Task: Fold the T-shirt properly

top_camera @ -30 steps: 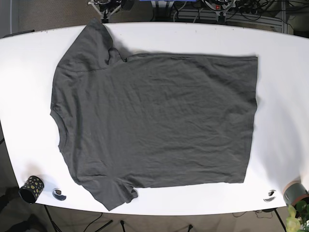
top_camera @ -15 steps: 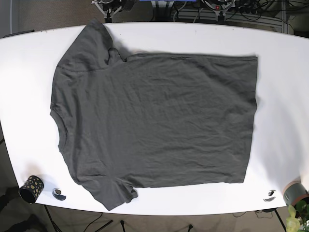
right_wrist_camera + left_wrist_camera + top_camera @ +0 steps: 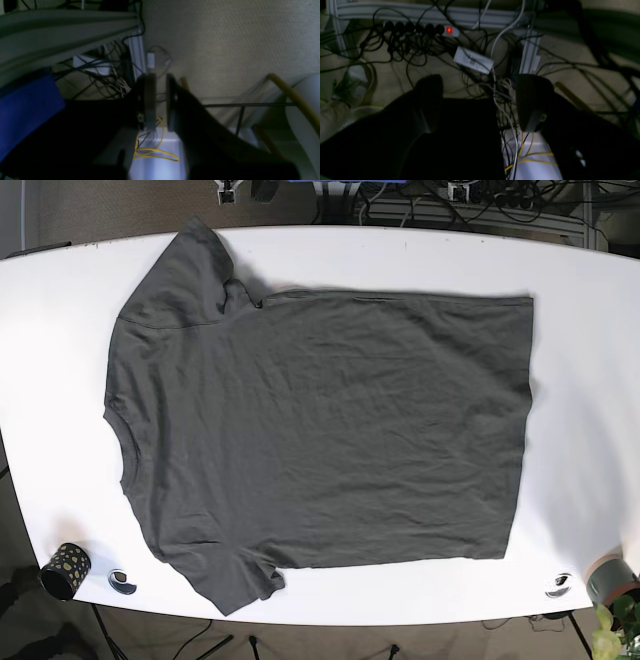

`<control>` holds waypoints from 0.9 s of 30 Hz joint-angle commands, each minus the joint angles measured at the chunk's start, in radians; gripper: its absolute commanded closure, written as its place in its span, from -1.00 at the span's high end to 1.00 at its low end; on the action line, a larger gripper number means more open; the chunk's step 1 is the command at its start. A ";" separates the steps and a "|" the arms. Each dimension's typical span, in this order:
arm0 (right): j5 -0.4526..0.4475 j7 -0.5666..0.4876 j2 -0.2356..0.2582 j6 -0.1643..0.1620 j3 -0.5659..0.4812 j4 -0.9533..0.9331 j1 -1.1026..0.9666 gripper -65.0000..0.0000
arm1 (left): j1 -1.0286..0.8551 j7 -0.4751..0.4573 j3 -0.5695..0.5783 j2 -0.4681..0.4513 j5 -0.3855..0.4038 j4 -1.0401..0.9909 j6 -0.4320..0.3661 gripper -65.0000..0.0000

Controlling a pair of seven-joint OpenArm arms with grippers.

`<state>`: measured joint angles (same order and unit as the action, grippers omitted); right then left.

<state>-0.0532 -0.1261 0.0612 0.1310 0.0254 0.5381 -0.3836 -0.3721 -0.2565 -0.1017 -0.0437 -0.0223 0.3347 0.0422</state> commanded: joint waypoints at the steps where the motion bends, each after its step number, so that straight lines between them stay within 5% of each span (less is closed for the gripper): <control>1: -0.001 -0.007 0.001 0.006 0.000 0.046 -0.039 -0.79 | -0.020 -0.017 -0.002 -0.008 0.003 0.007 0.000 0.28; 27: -0.001 -0.005 0.010 0.006 0.000 0.557 -0.463 -0.80 | -0.535 -0.014 -0.005 -0.009 0.003 0.769 0.000 0.28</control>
<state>-0.0536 -0.1238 0.0666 0.1329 0.0250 1.0645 -0.8120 -0.8661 -0.2611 -0.1040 -0.0486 -0.0223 1.0660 0.0425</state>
